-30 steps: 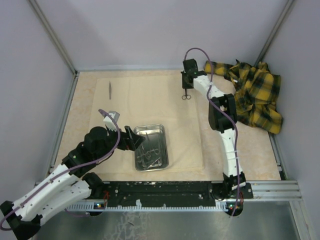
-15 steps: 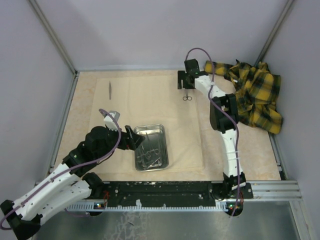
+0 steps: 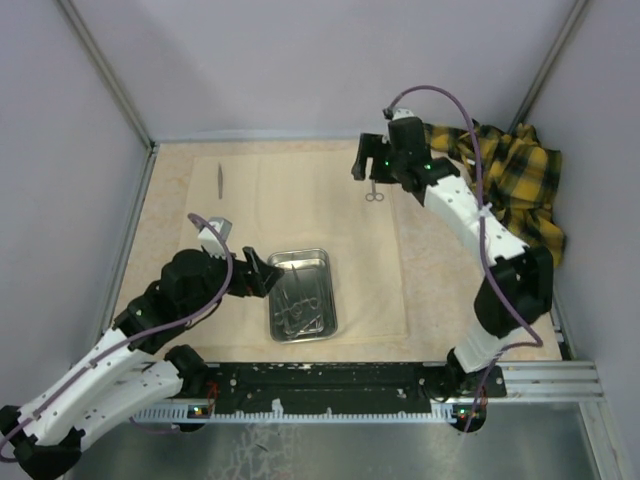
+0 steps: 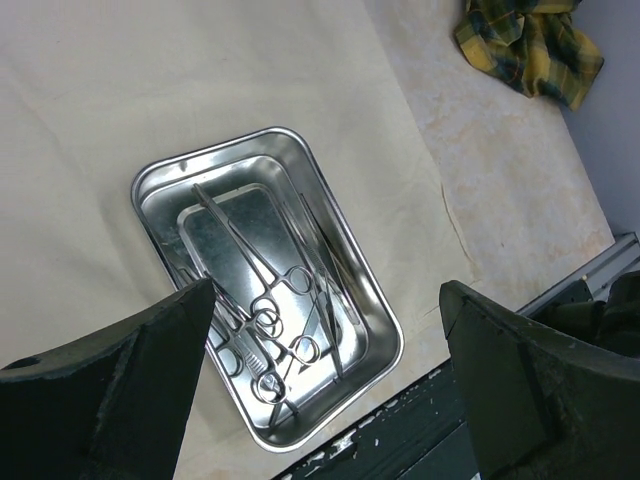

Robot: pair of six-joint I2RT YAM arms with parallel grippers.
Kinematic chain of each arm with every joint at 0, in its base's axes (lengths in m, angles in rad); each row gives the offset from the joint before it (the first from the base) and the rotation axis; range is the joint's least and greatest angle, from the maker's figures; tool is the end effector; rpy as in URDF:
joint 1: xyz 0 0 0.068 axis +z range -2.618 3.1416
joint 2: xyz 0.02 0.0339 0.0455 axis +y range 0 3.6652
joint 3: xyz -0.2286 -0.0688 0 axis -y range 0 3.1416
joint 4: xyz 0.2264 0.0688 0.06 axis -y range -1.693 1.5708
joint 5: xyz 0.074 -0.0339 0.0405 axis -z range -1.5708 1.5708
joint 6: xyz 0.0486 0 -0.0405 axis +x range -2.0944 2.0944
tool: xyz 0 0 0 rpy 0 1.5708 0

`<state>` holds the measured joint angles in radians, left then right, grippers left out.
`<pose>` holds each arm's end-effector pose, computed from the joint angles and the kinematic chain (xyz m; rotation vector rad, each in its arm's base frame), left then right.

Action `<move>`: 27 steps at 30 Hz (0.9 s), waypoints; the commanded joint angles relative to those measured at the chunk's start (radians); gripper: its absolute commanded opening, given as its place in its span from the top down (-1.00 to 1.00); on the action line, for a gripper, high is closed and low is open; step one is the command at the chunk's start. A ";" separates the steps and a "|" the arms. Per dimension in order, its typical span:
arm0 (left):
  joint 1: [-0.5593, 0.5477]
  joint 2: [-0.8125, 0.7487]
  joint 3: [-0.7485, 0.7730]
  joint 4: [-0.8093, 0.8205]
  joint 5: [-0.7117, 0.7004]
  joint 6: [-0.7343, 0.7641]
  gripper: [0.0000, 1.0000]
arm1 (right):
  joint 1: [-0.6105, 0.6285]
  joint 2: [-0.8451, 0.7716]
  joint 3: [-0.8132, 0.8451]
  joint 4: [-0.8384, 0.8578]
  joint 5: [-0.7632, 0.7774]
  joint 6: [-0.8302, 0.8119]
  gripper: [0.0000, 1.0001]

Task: Open and lay out the surgical kit
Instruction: Place the medical item in the surgical kit, then pick up the medical item from the container.

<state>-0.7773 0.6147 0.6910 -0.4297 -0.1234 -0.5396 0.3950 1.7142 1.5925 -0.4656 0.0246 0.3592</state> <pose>0.1247 -0.1143 0.2801 0.1513 1.9918 -0.7536 0.3574 0.1477 0.3039 -0.0247 2.1863 0.4062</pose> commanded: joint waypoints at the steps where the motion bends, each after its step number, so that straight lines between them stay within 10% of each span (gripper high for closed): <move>1: -0.004 -0.043 0.059 -0.078 -0.036 0.021 -0.99 | 0.067 -0.229 -0.244 0.019 -0.119 0.051 -0.57; 13: -0.004 -0.087 0.054 -0.108 -0.023 0.011 -0.99 | 0.355 -0.602 -0.697 0.159 -0.265 0.286 -0.55; 27: -0.004 -0.081 0.031 -0.077 0.007 -0.012 -0.99 | 0.502 -0.333 -0.764 0.429 -0.331 0.414 -0.08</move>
<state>-0.7773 0.5346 0.7269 -0.5270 -0.1322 -0.5446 0.8669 1.3247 0.8242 -0.1780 -0.3016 0.7212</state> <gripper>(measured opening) 0.996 0.576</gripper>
